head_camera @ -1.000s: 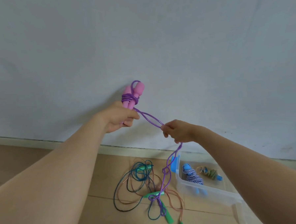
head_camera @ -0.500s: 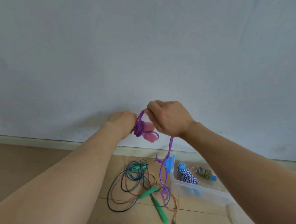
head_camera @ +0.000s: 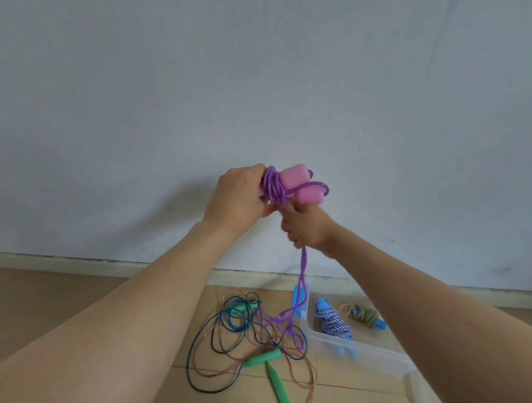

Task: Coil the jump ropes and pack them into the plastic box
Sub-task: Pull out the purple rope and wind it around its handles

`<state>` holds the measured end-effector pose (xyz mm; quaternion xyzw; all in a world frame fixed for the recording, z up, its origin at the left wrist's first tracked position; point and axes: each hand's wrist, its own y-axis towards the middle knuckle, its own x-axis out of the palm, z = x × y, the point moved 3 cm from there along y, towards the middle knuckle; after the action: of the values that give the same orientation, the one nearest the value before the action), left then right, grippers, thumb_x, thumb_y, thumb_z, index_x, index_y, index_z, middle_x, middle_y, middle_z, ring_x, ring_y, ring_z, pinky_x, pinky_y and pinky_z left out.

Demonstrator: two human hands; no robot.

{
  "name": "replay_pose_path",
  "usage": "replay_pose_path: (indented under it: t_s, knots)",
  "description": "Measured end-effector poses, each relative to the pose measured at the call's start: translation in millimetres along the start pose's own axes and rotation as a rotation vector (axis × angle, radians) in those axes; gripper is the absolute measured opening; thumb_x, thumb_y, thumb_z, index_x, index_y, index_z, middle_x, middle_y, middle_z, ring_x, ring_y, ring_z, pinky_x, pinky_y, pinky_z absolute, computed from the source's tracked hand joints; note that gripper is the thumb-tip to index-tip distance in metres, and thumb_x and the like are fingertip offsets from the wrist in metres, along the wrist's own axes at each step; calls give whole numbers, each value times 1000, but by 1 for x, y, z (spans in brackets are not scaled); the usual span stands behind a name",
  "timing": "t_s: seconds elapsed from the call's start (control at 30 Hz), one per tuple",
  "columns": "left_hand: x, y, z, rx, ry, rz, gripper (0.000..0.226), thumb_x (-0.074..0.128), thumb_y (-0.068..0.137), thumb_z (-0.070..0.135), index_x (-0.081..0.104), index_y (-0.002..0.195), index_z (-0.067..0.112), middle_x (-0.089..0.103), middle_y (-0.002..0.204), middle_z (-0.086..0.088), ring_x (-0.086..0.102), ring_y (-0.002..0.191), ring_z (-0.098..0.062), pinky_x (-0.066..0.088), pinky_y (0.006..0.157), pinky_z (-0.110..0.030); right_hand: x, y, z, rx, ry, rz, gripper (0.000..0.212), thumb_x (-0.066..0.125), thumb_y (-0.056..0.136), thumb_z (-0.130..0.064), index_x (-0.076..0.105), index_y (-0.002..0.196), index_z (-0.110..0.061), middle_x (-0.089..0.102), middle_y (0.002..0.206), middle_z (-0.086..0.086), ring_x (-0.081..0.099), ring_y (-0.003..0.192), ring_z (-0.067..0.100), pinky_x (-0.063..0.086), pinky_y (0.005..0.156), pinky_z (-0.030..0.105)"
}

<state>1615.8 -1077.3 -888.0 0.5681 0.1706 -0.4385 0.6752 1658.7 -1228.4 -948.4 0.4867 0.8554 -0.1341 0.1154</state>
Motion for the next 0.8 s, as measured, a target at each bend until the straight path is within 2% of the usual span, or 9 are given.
replay_pose_path:
  t_s: [0.13, 0.23, 0.3, 0.4, 0.47, 0.53, 0.6, 0.67, 0.8]
  knots:
    - [5, -5, -22, -178, 290, -166, 15, 58, 89, 0, 57, 90, 14, 63, 86, -11, 64, 83, -40, 46, 65, -41, 45, -16, -14, -15, -305, -160, 39, 34, 107, -21, 70, 98, -10, 52, 60, 8, 47, 43, 21, 42, 40, 26]
    - [7, -18, -35, -208, 503, -415, 18, 53, 90, -1, 51, 89, 16, 52, 90, -11, 65, 92, -40, 40, 66, -37, 51, -25, -32, -214, -601, -220, 27, 54, 93, -19, 60, 68, -9, 50, 55, 4, 50, 46, 23, 46, 45, 30]
    - [12, -26, -41, -137, 606, -524, 16, 58, 89, 4, 52, 85, 18, 57, 90, -9, 67, 92, -38, 39, 67, -35, 41, -19, -44, -278, -624, -161, 29, 64, 80, -22, 57, 55, -10, 49, 50, 2, 44, 48, 18, 43, 50, 30]
    - [20, -32, -43, -87, 510, -613, 11, 59, 92, 13, 60, 82, 18, 59, 78, -1, 64, 82, -36, 39, 65, -31, 12, -7, -54, -327, -467, 11, 7, 75, 73, -18, 81, 70, -19, 72, 61, -4, 61, 58, 11, 54, 63, 29]
    - [24, -30, -40, 12, 444, -578, 8, 58, 92, 11, 64, 91, 17, 61, 80, -2, 64, 82, -35, 39, 64, -33, -12, -2, -49, -312, -286, 134, 9, 85, 73, -12, 84, 79, -19, 78, 73, -4, 71, 69, 8, 59, 72, 27]
    - [24, -25, -38, 139, 328, -429, 8, 66, 86, 7, 65, 91, 14, 66, 86, -8, 67, 83, -36, 42, 63, -34, -28, 1, -39, -256, -86, 156, 8, 87, 75, -6, 82, 81, -9, 78, 77, 2, 70, 69, 11, 59, 70, 28]
    - [23, -20, -33, 279, 202, -290, 20, 74, 72, -3, 64, 81, 12, 62, 78, -9, 66, 70, -36, 44, 56, -35, -29, 3, -30, -192, 97, 78, 4, 75, 81, 1, 78, 81, -2, 73, 74, 6, 63, 64, 13, 52, 60, 26]
    - [19, -17, -21, 364, 118, -203, 29, 77, 64, -6, 64, 83, 12, 61, 74, -7, 64, 63, -34, 45, 52, -33, -27, 6, -20, -97, 351, -12, 17, 59, 83, 3, 76, 85, -1, 68, 78, 8, 60, 65, 16, 49, 58, 28]
    - [13, -13, -4, 324, -13, -51, 47, 74, 74, 6, 40, 104, 20, 65, 71, -4, 61, 58, -40, 46, 47, -36, -38, 9, -2, -12, 587, -143, 36, 51, 94, 2, 67, 126, 4, 71, 109, 20, 69, 82, 23, 58, 65, 29]
